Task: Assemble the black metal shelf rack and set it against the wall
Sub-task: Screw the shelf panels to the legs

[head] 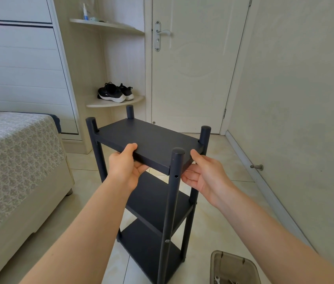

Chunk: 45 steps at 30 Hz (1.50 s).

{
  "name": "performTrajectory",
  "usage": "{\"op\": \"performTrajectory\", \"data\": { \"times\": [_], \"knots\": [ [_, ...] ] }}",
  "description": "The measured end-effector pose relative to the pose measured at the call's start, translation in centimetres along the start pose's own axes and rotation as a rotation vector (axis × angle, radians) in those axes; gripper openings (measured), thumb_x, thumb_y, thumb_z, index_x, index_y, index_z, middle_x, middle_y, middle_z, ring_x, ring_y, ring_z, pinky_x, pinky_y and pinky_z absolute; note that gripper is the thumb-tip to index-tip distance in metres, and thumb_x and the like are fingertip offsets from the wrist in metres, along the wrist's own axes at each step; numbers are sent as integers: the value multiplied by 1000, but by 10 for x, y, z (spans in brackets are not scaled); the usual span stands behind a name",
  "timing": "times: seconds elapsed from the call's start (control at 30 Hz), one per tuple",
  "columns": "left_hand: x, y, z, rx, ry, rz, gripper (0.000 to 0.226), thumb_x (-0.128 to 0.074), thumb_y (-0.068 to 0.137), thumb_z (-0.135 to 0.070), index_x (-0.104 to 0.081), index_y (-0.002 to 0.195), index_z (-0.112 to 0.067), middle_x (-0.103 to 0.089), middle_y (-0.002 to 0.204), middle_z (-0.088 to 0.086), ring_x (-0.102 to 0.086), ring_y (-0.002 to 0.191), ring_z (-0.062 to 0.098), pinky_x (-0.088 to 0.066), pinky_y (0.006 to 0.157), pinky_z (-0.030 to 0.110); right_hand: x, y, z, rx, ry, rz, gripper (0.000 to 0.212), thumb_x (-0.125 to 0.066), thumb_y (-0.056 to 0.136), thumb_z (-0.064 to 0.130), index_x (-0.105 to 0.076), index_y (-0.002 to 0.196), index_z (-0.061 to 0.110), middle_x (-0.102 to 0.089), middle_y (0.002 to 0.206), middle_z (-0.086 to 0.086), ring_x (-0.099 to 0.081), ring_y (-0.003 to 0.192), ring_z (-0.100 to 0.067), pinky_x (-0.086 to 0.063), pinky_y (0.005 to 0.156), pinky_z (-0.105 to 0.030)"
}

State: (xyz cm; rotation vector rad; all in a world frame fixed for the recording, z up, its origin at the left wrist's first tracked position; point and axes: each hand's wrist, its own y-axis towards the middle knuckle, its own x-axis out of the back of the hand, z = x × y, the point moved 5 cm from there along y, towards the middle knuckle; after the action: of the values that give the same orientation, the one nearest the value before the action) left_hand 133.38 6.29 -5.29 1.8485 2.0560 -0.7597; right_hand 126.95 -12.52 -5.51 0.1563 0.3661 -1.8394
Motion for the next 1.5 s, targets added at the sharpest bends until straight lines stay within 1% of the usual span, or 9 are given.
{"op": "performTrajectory", "data": {
  "times": [0.27,0.43,0.53,0.7,0.87,1.1,1.2,1.37,1.5],
  "knots": [
    [-7,-18,23,112,-159,144,18,-60,100,-18,-57,117,-13,-73,114,13,-76,93,26,-64,71,36,6,17,-3,-35,-194,-81,37,-51,97,49,-53,122,21,-52,107,-7,-50,94,-24,-49,84,-35],
    [-14,-24,40,170,36,425,25,-73,87,-25,-67,107,-11,-71,119,17,-70,111,32,-61,85,43,2,21,-4,-12,-246,-83,51,-46,99,51,-48,140,20,-56,124,-7,-54,114,-26,-48,103,-43],
    [-17,-29,46,154,213,593,6,-77,83,-29,-76,81,-23,-72,121,11,-69,115,27,-56,95,44,4,22,0,-7,-252,-79,48,-45,100,49,-48,138,20,-57,128,-7,-54,121,-29,-46,105,-44],
    [-19,-31,55,118,275,651,6,-75,84,-26,-79,79,-27,-73,119,9,-69,115,24,-58,92,36,12,24,4,-6,-271,-55,48,-44,101,46,-50,135,11,-58,117,-4,-53,124,-32,-45,107,-46],
    [-21,-31,57,110,240,606,10,-77,78,-29,-77,81,-20,-74,117,9,-70,112,23,-60,80,28,36,18,4,7,-334,-59,41,-45,104,36,-52,136,13,-64,118,-5,-61,110,-22,-51,98,-36],
    [-30,-27,61,78,230,557,8,-74,79,-30,-77,79,-23,-76,113,5,-72,107,19,-51,87,35,94,2,-19,-66,-617,-13,27,-53,101,32,-60,121,15,-69,106,-2,-67,99,-16,-56,86,-29],
    [-34,-31,65,73,223,574,8,-72,81,-29,-78,80,-23,-76,113,4,-72,108,18,-56,82,29,130,-1,-47,-153,-731,-17,21,-53,101,29,-62,114,15,-70,103,-4,-67,96,-17,-57,83,-28],
    [-37,-33,67,72,207,557,15,-73,79,-28,-73,90,-17,-75,115,5,-71,109,19,-51,94,37,180,-2,-137,-387,-879,3,22,-51,100,22,-61,113,7,-67,93,-3,-63,80,-15,-53,67,-23],
    [-42,-39,62,61,189,591,7,-70,82,-27,-76,81,-23,-76,114,2,-71,109,18,-51,90,35,195,-3,-198,-500,-1009,5,20,-49,94,9,-59,76,6,-55,66,-6,-51,54,-16,-42,51,-24]
  ]
}}
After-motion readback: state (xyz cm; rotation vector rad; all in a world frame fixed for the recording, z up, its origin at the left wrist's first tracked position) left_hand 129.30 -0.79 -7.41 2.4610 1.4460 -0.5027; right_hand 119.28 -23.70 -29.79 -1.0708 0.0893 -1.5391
